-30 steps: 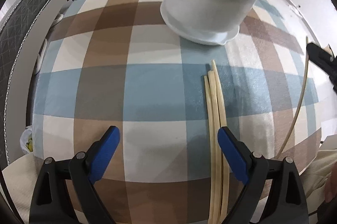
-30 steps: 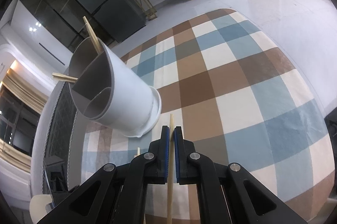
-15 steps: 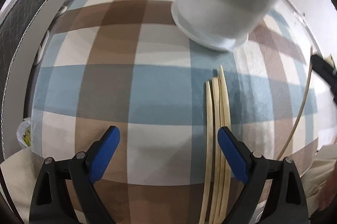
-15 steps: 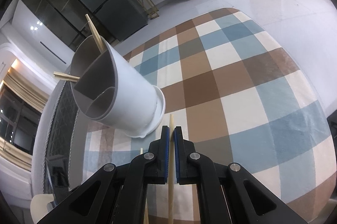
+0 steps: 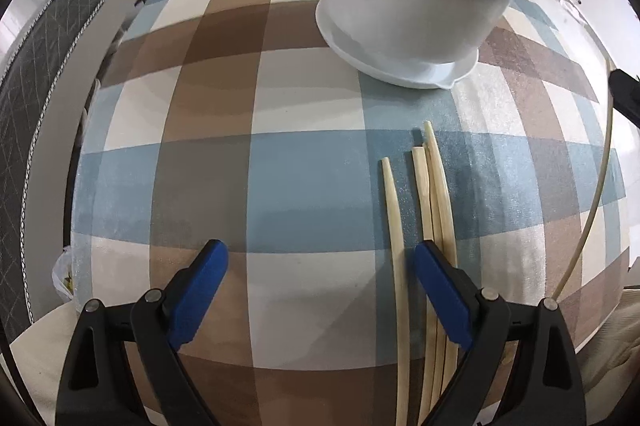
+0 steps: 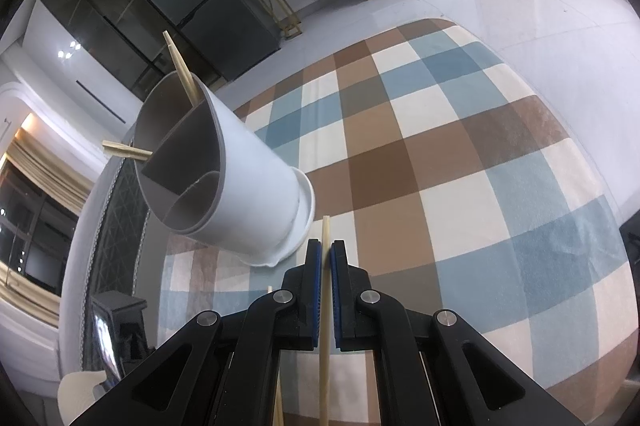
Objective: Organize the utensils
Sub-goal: 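Lift the right tool's chopstick while the left tool closes on another chopstick from the bundle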
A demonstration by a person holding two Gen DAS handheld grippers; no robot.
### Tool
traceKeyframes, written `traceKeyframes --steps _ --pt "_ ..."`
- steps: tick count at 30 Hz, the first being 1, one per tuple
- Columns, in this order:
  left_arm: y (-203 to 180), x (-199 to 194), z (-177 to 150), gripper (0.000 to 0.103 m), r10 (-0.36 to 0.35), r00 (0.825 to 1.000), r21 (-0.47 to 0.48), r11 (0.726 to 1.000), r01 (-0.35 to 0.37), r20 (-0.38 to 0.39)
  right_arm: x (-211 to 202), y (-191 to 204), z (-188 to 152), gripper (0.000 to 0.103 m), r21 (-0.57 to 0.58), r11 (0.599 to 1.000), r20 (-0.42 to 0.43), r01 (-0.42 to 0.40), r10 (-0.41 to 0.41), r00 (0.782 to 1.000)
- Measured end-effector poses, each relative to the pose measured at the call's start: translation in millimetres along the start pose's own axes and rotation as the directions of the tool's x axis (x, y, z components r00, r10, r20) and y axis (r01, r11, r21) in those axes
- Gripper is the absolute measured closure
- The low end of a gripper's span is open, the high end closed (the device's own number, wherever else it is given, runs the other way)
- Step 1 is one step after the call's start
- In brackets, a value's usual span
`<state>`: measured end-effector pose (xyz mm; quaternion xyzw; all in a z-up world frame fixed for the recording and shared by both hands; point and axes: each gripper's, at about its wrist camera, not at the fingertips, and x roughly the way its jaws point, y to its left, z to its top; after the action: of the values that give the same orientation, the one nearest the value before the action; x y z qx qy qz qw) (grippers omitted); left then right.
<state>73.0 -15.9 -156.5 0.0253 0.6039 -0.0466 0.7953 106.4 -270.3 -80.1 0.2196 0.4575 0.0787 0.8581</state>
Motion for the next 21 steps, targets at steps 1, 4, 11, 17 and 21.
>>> traceKeyframes --steps 1,4,11,17,21 --pt "-8.7 -3.2 0.6 0.011 0.005 1.0 -0.004 1.0 -0.005 -0.008 -0.3 0.6 0.6 0.099 -0.002 1.0 0.002 -0.001 0.001 1.0" --pt "-10.5 -2.9 9.3 0.016 0.005 1.0 -0.017 1.0 -0.005 -0.021 -0.3 1.8 1.4 0.099 -0.006 1.0 0.004 -0.003 0.003 1.0" --pt "-31.6 -9.3 32.3 0.101 -0.02 1.0 0.04 0.999 0.02 -0.011 1.5 0.8 5.9 0.099 -0.02 1.0 0.011 -0.018 0.018 1.0" --pt "-34.9 -13.3 49.2 0.102 -0.017 0.999 0.037 0.999 0.016 0.044 -15.4 13.8 -3.2 0.099 -0.097 0.995 0.06 -0.038 0.044 0.997" --pt "-24.1 -57.0 44.5 0.102 -0.095 0.975 -0.025 0.995 0.102 0.203 -36.2 25.4 -13.7 0.099 -0.164 0.986 0.11 -0.028 0.046 0.993"
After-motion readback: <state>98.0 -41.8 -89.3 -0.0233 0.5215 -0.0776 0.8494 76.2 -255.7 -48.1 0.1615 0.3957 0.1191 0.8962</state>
